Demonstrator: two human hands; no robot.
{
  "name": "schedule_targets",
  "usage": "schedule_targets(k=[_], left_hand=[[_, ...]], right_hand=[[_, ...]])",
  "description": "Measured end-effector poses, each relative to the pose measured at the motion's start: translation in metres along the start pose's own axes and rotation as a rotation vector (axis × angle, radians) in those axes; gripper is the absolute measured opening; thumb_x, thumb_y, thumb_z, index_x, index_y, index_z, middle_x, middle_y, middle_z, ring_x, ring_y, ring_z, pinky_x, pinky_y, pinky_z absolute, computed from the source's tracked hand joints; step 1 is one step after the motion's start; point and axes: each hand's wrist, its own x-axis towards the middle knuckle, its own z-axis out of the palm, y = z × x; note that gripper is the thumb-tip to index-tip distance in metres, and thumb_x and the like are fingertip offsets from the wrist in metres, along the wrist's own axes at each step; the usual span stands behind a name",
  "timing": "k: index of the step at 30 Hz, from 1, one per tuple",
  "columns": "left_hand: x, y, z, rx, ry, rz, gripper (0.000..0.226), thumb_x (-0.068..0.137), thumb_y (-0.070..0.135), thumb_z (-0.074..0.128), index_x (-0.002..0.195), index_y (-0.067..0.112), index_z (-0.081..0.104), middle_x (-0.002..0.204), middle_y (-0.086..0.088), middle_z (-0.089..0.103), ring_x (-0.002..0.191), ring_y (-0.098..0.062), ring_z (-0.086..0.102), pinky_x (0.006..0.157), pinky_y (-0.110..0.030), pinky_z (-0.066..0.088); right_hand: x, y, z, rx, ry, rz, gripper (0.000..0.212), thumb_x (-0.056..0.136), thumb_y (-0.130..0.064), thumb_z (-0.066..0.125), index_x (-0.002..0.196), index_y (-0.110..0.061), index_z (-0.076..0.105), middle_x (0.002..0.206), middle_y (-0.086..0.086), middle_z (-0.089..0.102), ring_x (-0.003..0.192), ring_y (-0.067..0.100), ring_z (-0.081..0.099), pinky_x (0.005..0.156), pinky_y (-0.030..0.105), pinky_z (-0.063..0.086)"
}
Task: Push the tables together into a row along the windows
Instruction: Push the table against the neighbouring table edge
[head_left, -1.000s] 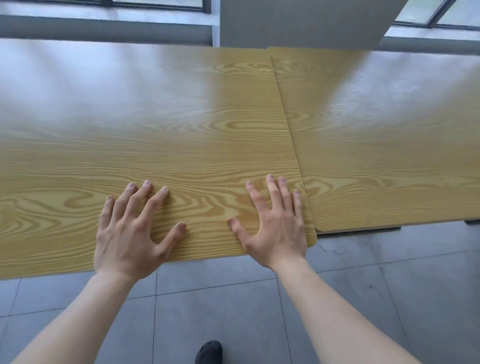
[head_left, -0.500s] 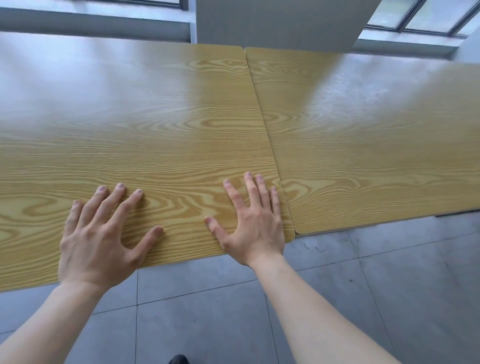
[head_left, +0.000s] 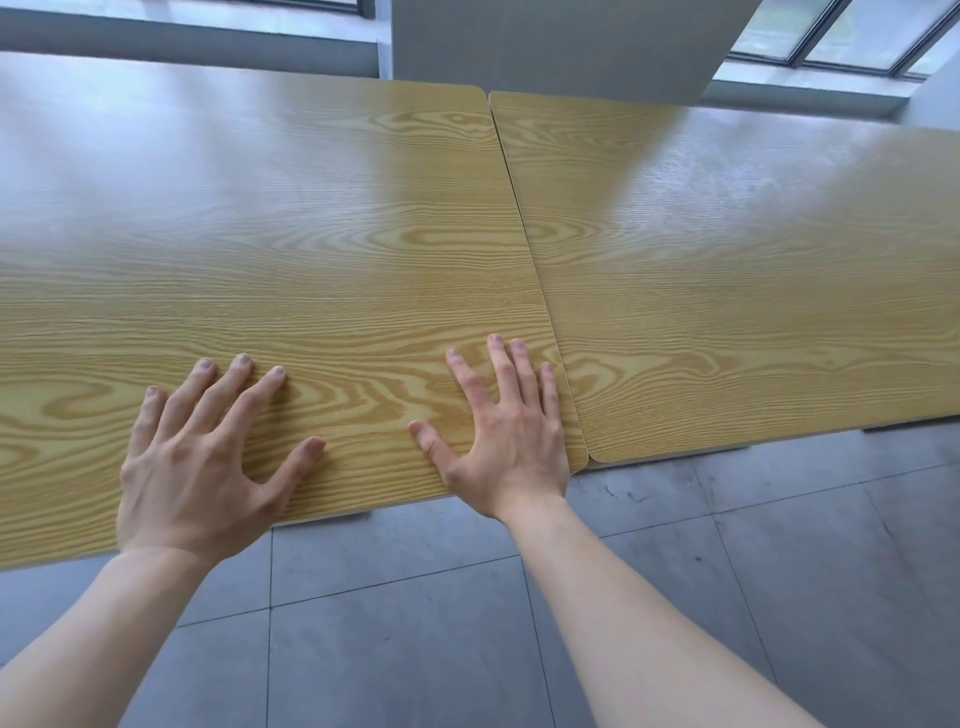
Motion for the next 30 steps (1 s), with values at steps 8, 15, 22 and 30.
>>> schedule_targets(k=[8, 15, 22, 30], left_hand=[[0.003, 0.000, -0.002, -0.007, 0.003, 0.002, 0.079, 0.085, 0.080, 0.041, 0.150, 0.037, 0.047, 0.163, 0.003, 0.042, 0.157, -0.022, 0.023, 0.129, -0.052, 0.011], [0.007, -0.001, 0.000, 0.000, 0.016, 0.019, 0.079, 0.085, 0.080, 0.042, 0.151, 0.037, 0.047, 0.163, 0.002, 0.042, 0.157, -0.023, 0.024, 0.129, -0.051, 0.012], [0.007, -0.004, 0.002, 0.021, 0.004, 0.032, 0.079, 0.086, 0.080, 0.040, 0.152, 0.037, 0.044, 0.164, 0.003, 0.040, 0.158, -0.022, 0.022, 0.128, -0.053, 0.012], [0.009, -0.003, -0.007, 0.016, -0.062, 0.023, 0.083, 0.086, 0.081, 0.036, 0.150, 0.031, 0.050, 0.160, 0.001, 0.046, 0.154, -0.026, 0.032, 0.126, -0.057, 0.018]], right_hand=[[0.004, 0.000, 0.000, -0.008, 0.001, -0.003, 0.085, 0.090, -0.088, 0.026, 0.163, -0.044, 0.020, 0.176, 0.007, 0.007, 0.162, 0.025, -0.006, 0.129, 0.056, -0.001], [0.008, -0.001, -0.002, -0.015, -0.027, 0.000, 0.086, 0.089, -0.088, 0.023, 0.163, -0.044, 0.016, 0.176, 0.006, 0.002, 0.161, 0.024, -0.010, 0.128, 0.056, -0.003], [0.008, 0.000, -0.002, -0.009, -0.014, -0.006, 0.085, 0.090, -0.088, 0.025, 0.163, -0.044, 0.019, 0.176, 0.006, 0.005, 0.161, 0.023, -0.009, 0.129, 0.055, -0.002], [0.008, -0.003, -0.013, -0.001, -0.055, 0.004, 0.085, 0.090, -0.087, 0.029, 0.162, -0.044, 0.023, 0.176, 0.004, 0.007, 0.162, 0.021, -0.008, 0.129, 0.055, 0.003]])
